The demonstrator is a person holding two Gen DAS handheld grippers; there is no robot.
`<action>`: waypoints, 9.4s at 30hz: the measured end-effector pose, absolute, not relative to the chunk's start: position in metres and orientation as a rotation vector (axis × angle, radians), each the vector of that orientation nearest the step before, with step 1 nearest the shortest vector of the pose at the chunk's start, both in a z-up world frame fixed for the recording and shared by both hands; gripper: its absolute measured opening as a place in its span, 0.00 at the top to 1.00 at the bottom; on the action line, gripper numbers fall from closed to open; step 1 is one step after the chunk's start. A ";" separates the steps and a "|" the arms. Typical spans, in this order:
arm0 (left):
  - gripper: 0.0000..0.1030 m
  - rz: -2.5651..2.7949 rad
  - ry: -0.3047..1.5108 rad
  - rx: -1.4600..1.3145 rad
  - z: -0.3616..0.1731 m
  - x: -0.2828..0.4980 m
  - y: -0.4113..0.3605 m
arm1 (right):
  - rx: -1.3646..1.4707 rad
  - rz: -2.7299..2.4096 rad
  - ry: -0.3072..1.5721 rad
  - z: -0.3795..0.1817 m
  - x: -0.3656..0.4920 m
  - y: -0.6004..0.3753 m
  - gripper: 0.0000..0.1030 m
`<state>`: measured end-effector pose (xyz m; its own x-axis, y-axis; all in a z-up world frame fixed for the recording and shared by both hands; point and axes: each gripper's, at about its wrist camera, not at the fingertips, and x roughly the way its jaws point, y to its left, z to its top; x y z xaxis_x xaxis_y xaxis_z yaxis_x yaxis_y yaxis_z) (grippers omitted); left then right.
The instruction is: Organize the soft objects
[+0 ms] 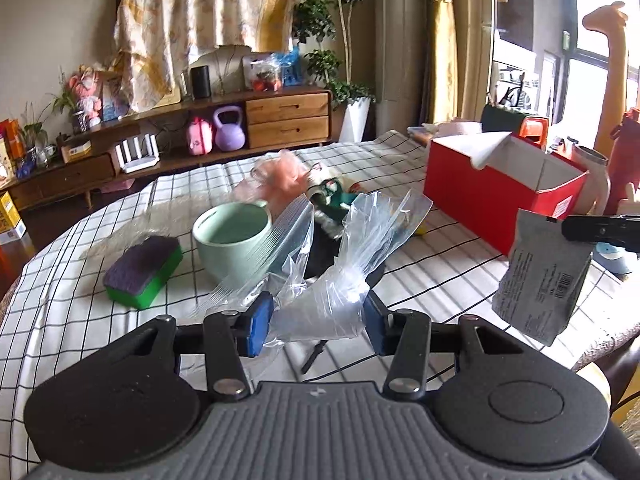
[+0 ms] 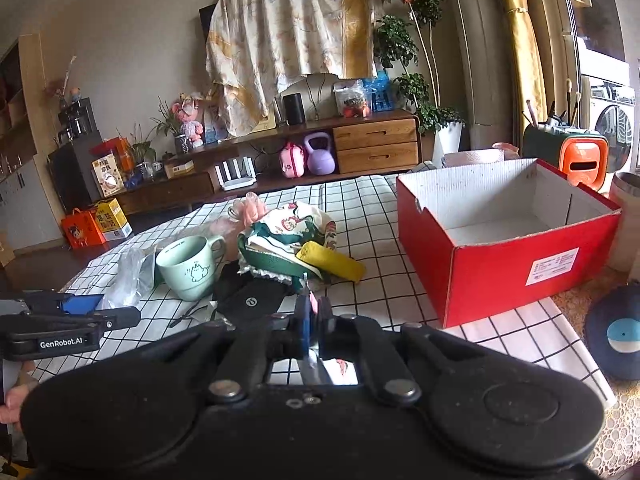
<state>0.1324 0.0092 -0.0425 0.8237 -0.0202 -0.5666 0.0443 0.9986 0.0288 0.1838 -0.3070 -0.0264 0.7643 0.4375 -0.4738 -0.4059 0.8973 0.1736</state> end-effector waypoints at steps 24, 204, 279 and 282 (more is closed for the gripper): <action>0.54 -0.252 0.498 0.183 0.044 0.201 -0.086 | 0.133 0.434 0.435 0.056 0.242 -0.375 0.98; 0.00 0.173 0.706 -0.159 -0.088 0.229 0.214 | -0.197 0.530 0.679 -0.050 0.322 -0.225 0.13; 0.23 0.164 0.779 -0.302 -0.104 0.218 0.193 | -0.068 0.579 0.857 -0.072 0.332 -0.256 0.64; 0.23 0.164 0.775 -0.300 -0.100 0.205 0.186 | -0.072 0.595 0.860 -0.070 0.321 -0.259 0.64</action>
